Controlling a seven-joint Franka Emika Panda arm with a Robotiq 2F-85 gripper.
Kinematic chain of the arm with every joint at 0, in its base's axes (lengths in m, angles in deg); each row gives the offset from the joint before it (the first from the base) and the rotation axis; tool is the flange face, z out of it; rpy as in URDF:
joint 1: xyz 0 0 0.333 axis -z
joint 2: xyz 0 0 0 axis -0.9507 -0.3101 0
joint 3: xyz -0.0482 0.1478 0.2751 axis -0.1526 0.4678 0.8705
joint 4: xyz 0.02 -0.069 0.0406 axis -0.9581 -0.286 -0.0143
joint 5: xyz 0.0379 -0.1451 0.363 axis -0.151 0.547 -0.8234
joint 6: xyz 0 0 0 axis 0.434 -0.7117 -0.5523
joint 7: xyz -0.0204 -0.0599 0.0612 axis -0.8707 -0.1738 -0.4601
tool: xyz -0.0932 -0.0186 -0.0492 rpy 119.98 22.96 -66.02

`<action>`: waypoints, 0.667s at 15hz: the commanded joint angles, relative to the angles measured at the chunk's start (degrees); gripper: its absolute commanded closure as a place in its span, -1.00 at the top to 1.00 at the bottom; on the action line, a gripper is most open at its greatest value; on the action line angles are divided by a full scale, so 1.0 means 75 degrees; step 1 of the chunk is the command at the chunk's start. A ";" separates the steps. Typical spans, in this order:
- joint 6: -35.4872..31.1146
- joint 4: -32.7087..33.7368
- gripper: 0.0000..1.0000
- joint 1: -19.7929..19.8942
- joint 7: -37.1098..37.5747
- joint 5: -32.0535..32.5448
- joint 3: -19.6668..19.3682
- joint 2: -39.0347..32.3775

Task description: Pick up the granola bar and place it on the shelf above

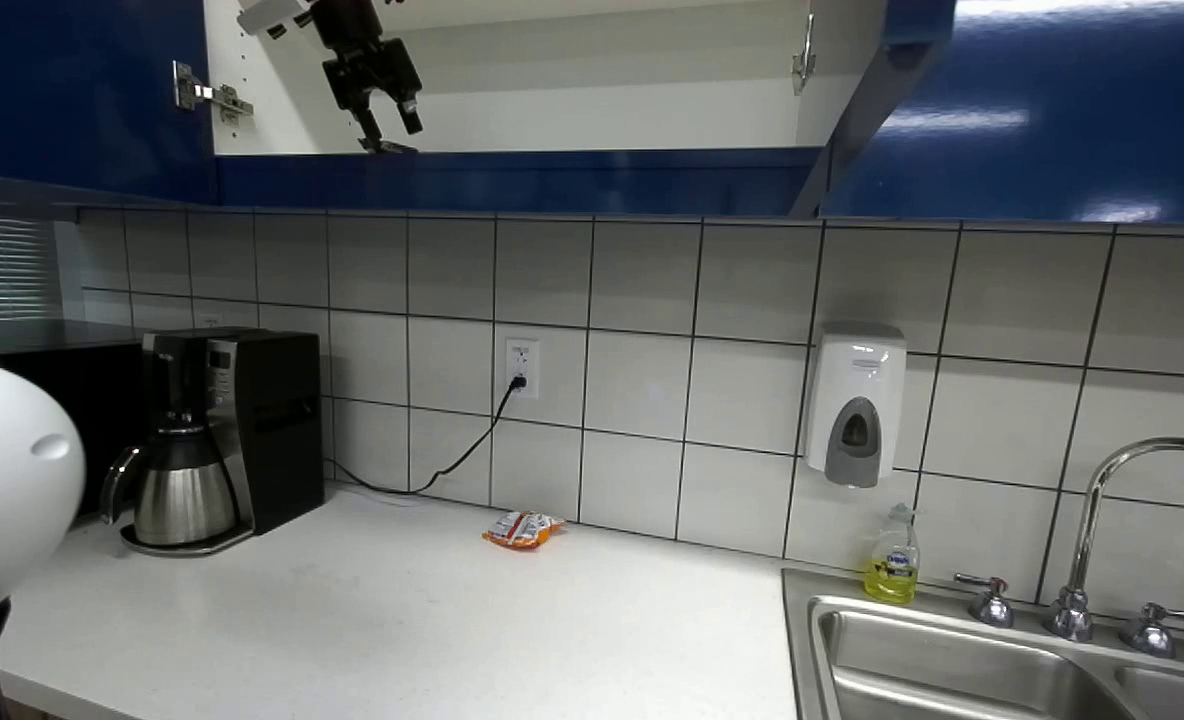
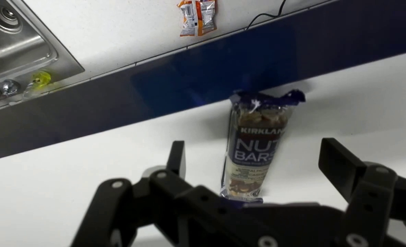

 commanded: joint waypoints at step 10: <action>-0.1796 -0.3363 1.00 0.0143 0.0531 0.0273 0.0294 0.2700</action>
